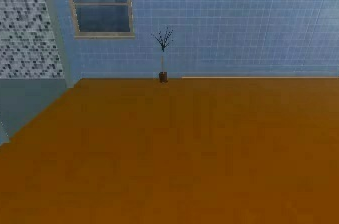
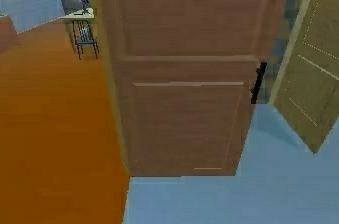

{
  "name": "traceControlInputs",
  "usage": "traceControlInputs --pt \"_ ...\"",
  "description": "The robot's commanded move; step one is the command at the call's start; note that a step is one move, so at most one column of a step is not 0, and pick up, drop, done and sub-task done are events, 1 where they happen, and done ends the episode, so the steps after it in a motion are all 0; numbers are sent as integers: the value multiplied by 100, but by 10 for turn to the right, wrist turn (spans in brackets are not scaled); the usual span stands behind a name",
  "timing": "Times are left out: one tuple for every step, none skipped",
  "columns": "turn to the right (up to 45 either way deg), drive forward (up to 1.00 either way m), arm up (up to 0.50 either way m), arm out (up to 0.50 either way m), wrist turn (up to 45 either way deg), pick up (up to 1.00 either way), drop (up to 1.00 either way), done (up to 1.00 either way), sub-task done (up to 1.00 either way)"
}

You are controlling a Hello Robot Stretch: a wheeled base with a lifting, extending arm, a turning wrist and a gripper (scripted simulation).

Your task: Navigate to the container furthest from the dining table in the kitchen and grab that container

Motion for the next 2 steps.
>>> traceControlInputs --pt "0 55 0 0 0 0 0 0 0" --pt "-360 0 0 0 0 0 0 0 0"
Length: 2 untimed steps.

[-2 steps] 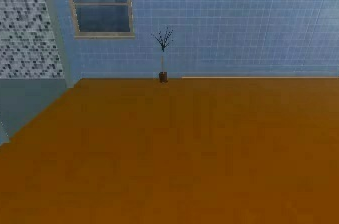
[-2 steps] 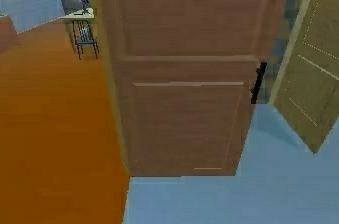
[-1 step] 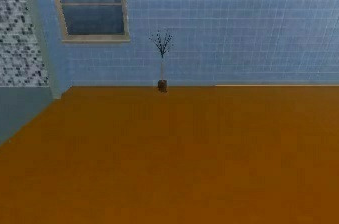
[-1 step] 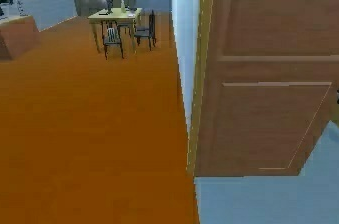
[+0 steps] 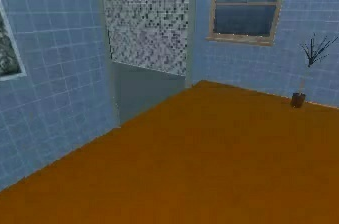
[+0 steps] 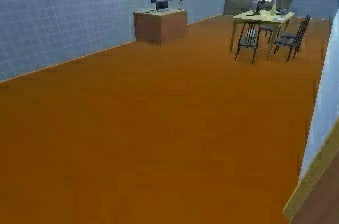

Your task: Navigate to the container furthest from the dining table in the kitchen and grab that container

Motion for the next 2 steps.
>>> traceControlInputs --pt "0 100 0 0 0 0 0 0 0" --pt "0 100 0 0 0 0 0 0 0"
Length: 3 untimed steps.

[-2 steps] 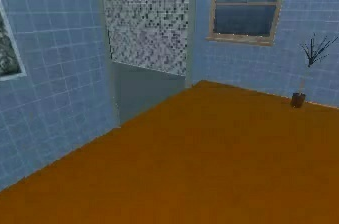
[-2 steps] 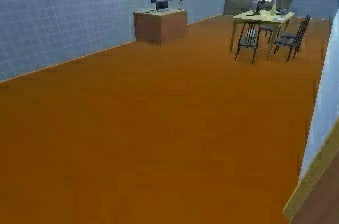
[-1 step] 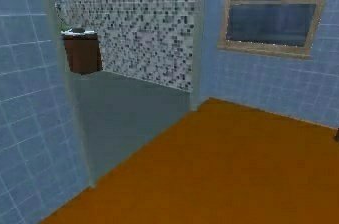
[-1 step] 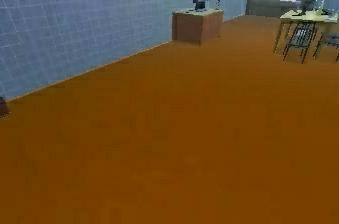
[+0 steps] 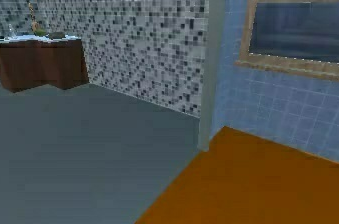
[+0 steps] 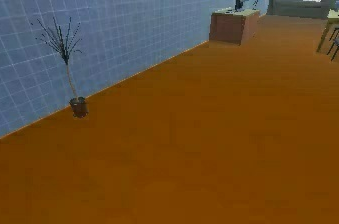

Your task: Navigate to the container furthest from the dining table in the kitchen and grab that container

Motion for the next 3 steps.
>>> traceControlInputs --pt "0 30 0 0 0 0 0 0 0" --pt "-90 0 0 0 0 0 0 0 0" --pt "0 45 0 0 0 0 0 0 0"
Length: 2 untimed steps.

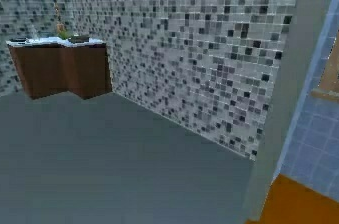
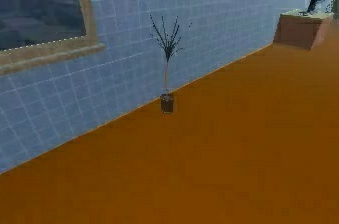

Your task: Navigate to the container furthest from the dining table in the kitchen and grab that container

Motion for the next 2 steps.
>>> traceControlInputs --pt "-420 0 0 0 0 0 0 0 0" --pt "0 65 0 0 0 0 0 0 0"
